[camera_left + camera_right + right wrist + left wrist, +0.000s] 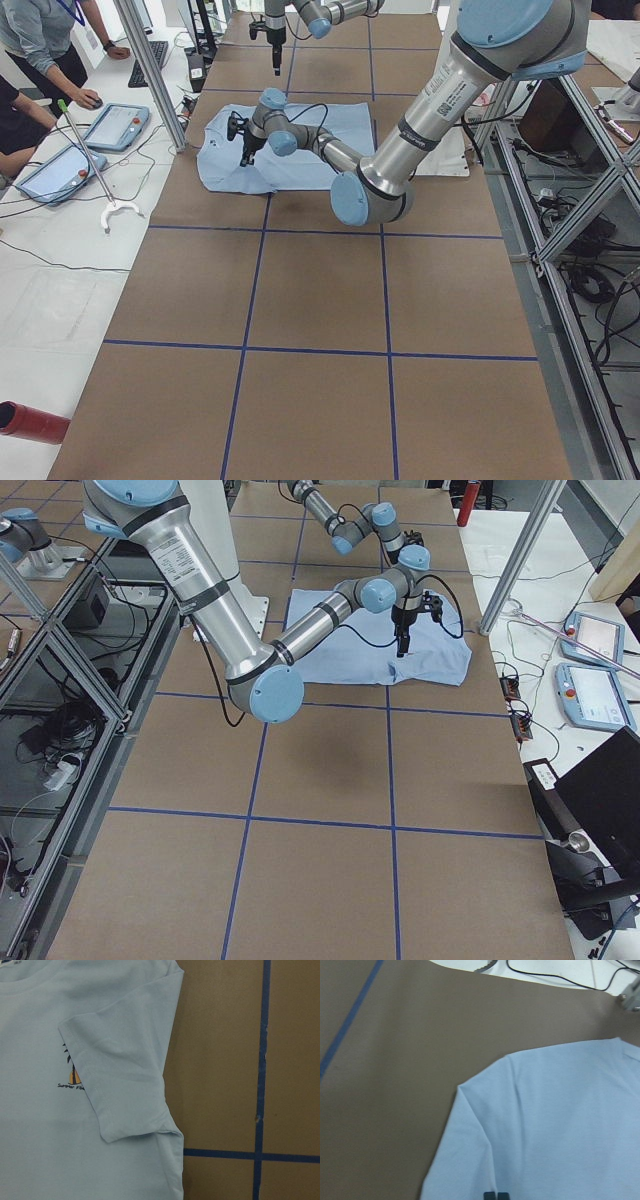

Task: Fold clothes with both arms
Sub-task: 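Fold the sleeve nearest the left gripper inward across the shirt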

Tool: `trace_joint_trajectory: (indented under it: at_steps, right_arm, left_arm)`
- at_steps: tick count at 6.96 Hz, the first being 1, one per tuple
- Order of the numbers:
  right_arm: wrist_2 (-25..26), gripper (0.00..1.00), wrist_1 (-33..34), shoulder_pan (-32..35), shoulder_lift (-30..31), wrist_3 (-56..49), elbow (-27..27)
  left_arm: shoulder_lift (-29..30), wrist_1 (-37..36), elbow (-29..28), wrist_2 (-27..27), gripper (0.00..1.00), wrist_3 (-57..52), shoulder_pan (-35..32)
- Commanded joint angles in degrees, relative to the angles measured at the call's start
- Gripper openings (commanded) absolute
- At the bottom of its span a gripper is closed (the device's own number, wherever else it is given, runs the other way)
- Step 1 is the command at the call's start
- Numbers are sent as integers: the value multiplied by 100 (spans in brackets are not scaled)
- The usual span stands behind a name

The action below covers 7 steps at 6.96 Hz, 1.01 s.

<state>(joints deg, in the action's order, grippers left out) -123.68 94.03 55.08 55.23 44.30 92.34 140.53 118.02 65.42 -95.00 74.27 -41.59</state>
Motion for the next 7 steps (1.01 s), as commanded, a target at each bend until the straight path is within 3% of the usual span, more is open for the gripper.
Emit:
trace_joint_trajectory:
  at_steps: [1,2,3,7]
  right_arm:
    - [2,100,1,20,-4,0,-6]
    - [2,100,1,20,5,8,-23]
    - [2,100,1,20,5,8,-32]
    - [-24,100,-8,12,5,8,3]
  left_arm:
    - [1019,19,-1232,51,0,377,221]
    - [1002,176,-1277,52,0,360,221]
    - [889,500,-1295,86,99,273,221]
    - [871,828,-1095,-8,100,228,143]
